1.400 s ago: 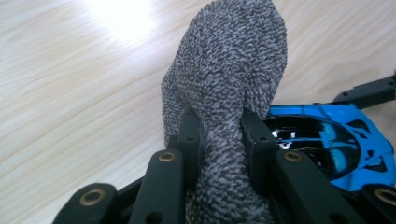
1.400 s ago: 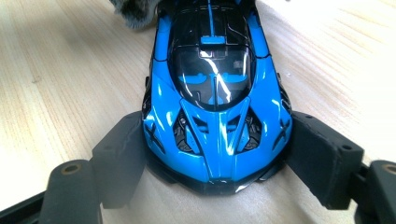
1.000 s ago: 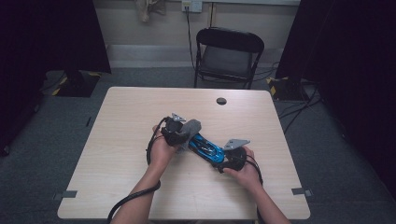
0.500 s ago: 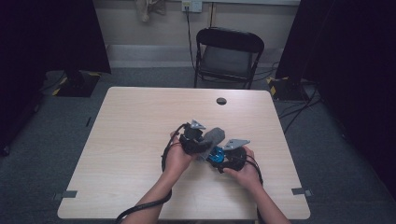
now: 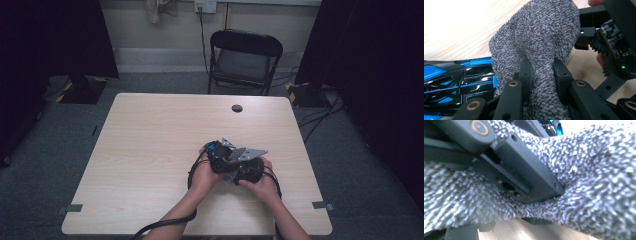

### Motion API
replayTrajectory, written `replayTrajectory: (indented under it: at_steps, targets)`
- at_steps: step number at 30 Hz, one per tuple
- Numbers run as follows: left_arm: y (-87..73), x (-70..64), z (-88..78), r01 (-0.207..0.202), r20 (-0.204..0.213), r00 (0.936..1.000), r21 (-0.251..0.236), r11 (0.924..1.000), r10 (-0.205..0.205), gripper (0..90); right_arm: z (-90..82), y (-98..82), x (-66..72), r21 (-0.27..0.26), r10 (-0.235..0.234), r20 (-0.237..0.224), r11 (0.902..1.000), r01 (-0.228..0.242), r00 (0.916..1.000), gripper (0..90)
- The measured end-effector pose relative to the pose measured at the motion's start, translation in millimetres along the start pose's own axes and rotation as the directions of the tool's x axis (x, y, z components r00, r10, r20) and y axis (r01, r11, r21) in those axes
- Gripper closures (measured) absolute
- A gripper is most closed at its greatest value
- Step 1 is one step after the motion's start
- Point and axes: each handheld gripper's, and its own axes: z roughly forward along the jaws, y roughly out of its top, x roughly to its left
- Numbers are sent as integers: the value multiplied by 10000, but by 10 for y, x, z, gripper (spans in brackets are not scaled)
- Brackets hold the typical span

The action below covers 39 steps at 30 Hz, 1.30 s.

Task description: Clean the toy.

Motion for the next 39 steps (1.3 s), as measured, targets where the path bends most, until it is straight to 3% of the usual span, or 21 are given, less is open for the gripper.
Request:
replayTrajectory:
  at_steps: [13,18,27,32,39]
  targets:
    - [-3,-28,6,-131,-166,9998,-32,9999,131,727,0,0,0,-3,-3,1,10000,3,10000,241]
    - [9,-30,-2,-369,-401,9985,30,9993,370,727,0,0,0,-3,-2,-1,10000,2,10000,241]
    - [27,55,-30,-185,-590,9981,-80,9998,180,728,0,0,0,-7,-9,-7,10000,9,10000,241]
    - [40,124,-57,228,-596,9979,-241,9994,-242,728,0,0,0,0,-10,-2,10000,10,10000,241]
    - [56,150,-74,133,-761,9970,-253,9996,-152,728,0,0,0,2,-12,-1,10000,12,10000,241]
